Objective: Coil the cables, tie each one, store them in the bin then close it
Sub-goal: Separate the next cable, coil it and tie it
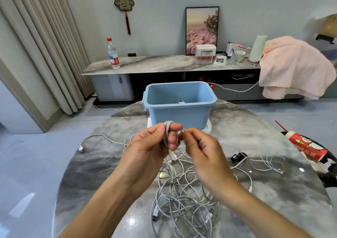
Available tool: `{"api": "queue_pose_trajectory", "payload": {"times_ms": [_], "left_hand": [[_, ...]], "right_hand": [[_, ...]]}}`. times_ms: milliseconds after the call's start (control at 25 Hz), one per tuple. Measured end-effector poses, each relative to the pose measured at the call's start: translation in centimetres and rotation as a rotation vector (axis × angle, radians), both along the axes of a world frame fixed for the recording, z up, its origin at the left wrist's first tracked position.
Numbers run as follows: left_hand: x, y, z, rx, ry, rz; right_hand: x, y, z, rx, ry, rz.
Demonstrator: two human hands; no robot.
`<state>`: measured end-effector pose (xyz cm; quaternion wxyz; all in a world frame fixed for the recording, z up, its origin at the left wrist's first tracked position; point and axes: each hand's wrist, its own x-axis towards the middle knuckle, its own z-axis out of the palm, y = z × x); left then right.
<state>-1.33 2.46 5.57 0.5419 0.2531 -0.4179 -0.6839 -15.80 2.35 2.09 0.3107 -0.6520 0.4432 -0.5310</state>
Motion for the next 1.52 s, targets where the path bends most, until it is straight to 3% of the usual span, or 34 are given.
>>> {"api": "queue_pose_trajectory", "payload": {"times_ms": [120,200,320,360,440,560,720,800,920,1000,1080,1240,1400,1520], "left_hand": [[0.6,-0.8,-0.3,0.039,0.084,0.125],[1.2,-1.7,-0.6,-0.044,-0.044,0.268],[1.8,-1.5,-1.3,-0.397,-0.675,0.411],[1.7,-1.1,-1.4,-0.474,-0.773,0.371],[1.5,-0.6,-1.0,-0.458,-0.686,0.225],[1.1,-0.5,-0.6,-0.376,-0.476,0.176],[0.6,0.0,-0.2,-0.528,-0.648,0.004],[0.6,0.1,0.0,-0.444,-0.535,-0.097],[0.1,0.6,0.6,-0.224,-0.204,-0.185],[-0.1,0.7,0.7,-0.104,0.005,-0.121],[0.2,0.0,0.5,0.005,0.134,0.047],[0.5,-0.8,-0.1,0.067,0.034,0.284],[-0.2,-0.7,-0.6,0.091,-0.067,0.409],[0.1,-1.1,-0.7,0.185,0.053,0.367]], "right_hand": [[3.1,2.4,-0.2,0.371,-0.164,0.114],[4.3,4.2,-0.1,0.476,-0.006,0.173],[2.6,4.8,3.8,0.144,0.661,0.112],[1.5,4.3,5.4,0.013,0.833,0.071],[-1.3,3.0,7.9,-0.159,0.969,-0.006],[-3.3,2.3,8.3,-0.272,0.936,0.016],[-4.2,2.5,8.6,-0.447,0.972,0.019],[-5.4,1.0,8.6,-0.452,0.778,0.023],[-5.1,-0.5,6.4,-0.197,0.250,0.014],[-2.9,0.2,3.8,-0.056,0.102,0.014],[-0.3,1.6,1.8,0.097,0.137,0.082],[2.3,3.8,1.4,0.277,0.459,0.144],[2.3,4.0,2.9,0.425,0.454,0.253],[2.0,3.8,3.0,0.580,0.337,0.325]]}}
